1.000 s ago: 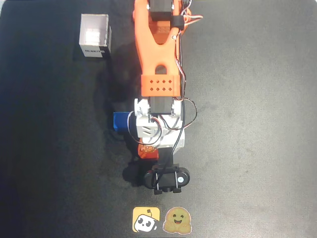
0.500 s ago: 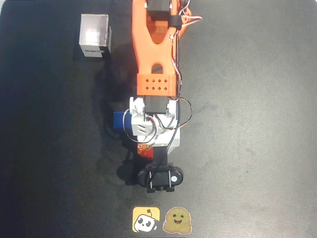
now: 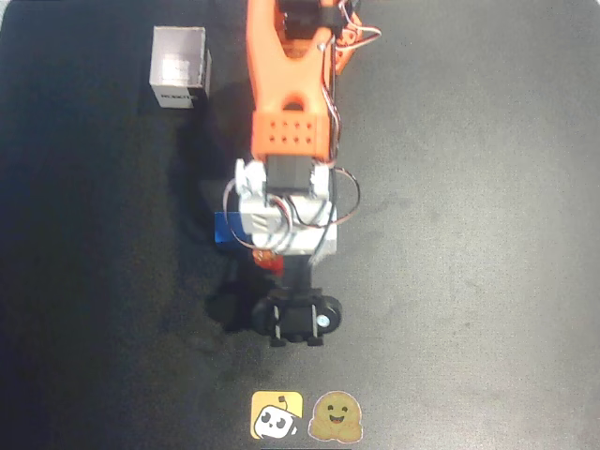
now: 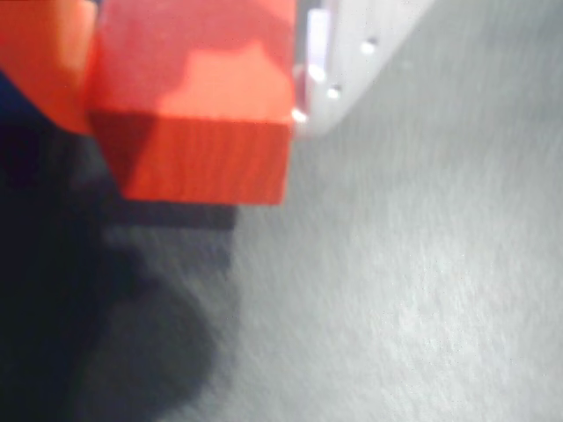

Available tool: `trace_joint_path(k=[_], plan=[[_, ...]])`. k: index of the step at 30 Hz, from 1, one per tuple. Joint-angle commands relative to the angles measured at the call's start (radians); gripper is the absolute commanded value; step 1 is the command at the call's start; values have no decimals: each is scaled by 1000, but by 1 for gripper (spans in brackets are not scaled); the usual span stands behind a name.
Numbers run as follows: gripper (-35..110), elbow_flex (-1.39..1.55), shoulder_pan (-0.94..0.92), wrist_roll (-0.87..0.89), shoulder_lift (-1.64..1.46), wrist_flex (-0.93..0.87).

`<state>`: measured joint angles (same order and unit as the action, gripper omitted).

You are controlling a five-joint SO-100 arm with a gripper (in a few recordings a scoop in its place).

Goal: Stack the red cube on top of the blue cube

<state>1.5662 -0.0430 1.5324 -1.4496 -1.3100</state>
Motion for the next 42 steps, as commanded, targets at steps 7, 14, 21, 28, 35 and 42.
trace_joint_path(k=[7,14,21,28,35,42], plan=[[0,-48,-80,-71,-149,-124],[0,-40,-170,-146,-173,-187],[0,-3,-230,-192,-192,-209],[0,21,-244,-201,-202,-204],[0,57,-256,-209,-219,-176],[0,98,-272,-213,-213,-138]])
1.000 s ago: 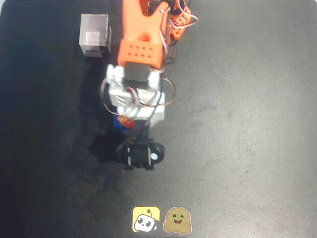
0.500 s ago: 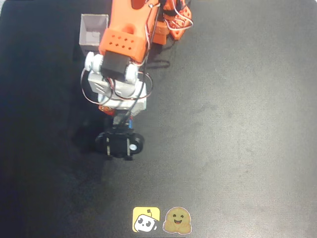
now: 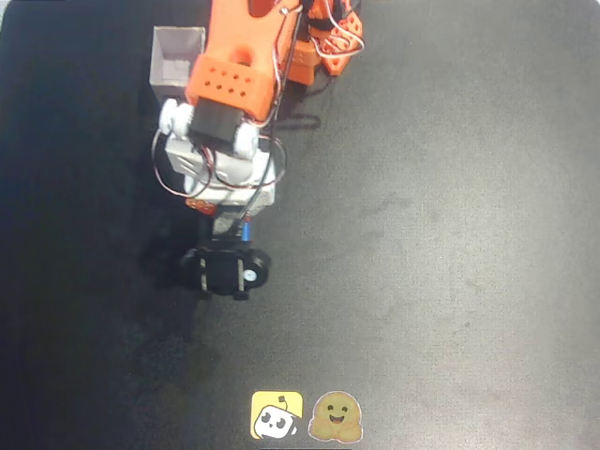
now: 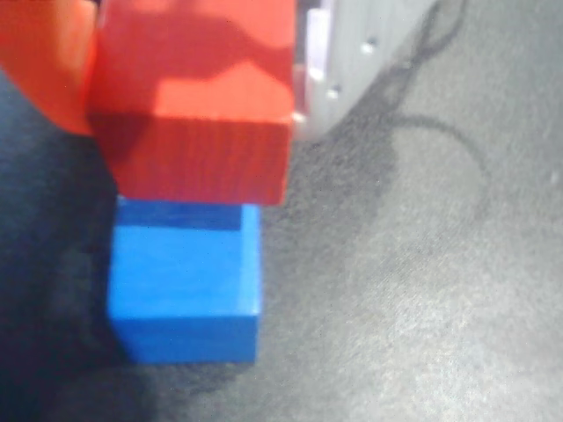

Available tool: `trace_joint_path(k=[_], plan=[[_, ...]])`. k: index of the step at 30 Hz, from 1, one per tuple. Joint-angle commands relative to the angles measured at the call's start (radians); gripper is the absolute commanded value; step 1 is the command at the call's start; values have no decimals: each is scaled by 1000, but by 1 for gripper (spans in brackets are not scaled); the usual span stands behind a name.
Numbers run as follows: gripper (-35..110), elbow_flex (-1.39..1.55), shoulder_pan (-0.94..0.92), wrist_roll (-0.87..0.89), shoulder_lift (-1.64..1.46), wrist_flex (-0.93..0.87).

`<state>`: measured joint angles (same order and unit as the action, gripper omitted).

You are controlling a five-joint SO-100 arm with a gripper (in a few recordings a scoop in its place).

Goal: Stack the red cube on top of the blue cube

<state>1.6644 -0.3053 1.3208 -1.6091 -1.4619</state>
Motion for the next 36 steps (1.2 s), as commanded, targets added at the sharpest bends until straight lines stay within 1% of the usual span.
trace_joint_path(k=[1,36], plan=[[0,5,-9,-2,-54,17],[0,110,-5,-2,-9,176]])
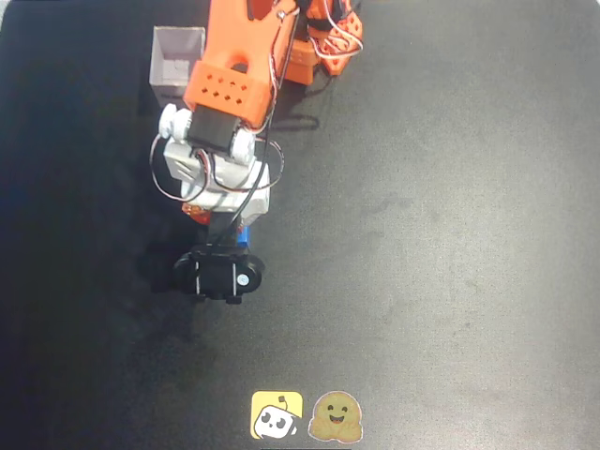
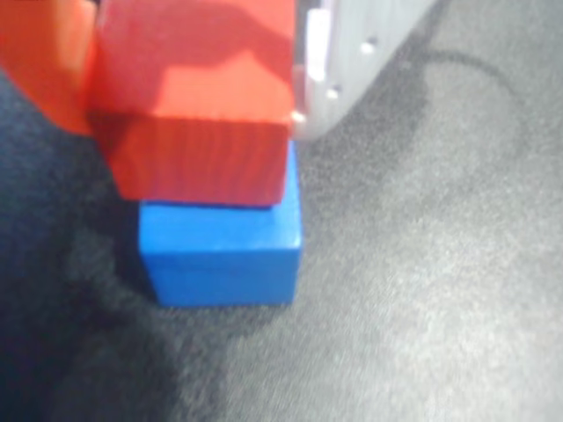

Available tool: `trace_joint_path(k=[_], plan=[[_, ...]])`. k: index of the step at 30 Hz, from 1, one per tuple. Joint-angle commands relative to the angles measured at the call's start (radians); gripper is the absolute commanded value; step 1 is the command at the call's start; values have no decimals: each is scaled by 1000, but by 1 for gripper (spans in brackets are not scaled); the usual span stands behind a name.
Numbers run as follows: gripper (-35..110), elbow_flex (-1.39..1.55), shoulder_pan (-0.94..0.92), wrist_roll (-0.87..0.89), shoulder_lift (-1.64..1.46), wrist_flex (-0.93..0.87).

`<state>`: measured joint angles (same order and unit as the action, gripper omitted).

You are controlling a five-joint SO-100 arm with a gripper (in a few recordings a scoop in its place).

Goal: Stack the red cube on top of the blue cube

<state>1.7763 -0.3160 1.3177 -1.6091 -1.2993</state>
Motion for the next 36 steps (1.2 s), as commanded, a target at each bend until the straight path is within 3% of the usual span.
trace_joint_path(k=[1,22,32,36], plan=[[0,0,6,2,-9,15],[1,14,12,2,-8,31],[23,12,17,3,-15,25],[25,11,18,3,-20,20]])
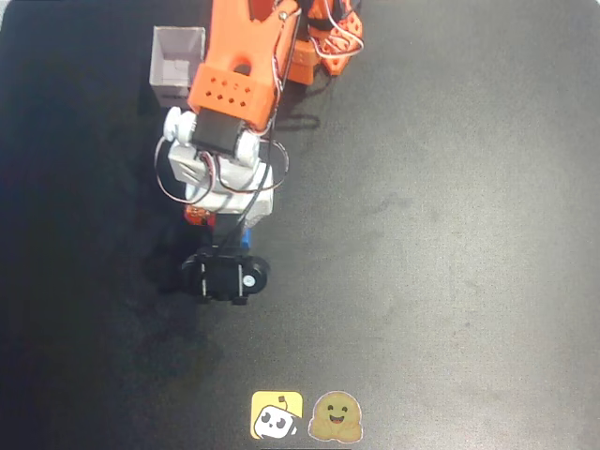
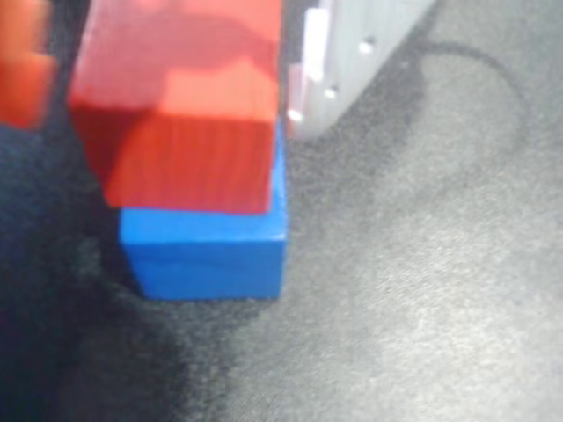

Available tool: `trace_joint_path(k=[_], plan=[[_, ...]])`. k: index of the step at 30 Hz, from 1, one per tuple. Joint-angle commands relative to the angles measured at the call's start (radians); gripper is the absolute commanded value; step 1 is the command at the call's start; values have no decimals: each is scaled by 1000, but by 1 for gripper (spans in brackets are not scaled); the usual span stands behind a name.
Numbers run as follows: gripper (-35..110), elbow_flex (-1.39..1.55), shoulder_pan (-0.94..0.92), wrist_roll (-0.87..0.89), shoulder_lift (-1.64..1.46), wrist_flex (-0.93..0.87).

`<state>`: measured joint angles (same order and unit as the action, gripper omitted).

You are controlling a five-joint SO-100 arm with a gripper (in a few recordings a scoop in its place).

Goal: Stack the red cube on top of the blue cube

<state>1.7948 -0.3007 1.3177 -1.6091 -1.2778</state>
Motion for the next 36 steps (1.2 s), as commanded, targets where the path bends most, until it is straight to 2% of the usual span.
trace_joint_path(k=[1,10,17,19,21,26,32,36], plan=[[25,-8,3,3,-20,-2],[26,-41,3,-15,-78,-17],[25,-204,26,-84,-173,-28],[8,-212,34,-91,-201,-26],[0,-193,43,-75,-224,-29],[0,23,87,15,-350,43],[0,500,170,133,-733,222],[0,716,178,147,-948,245]])
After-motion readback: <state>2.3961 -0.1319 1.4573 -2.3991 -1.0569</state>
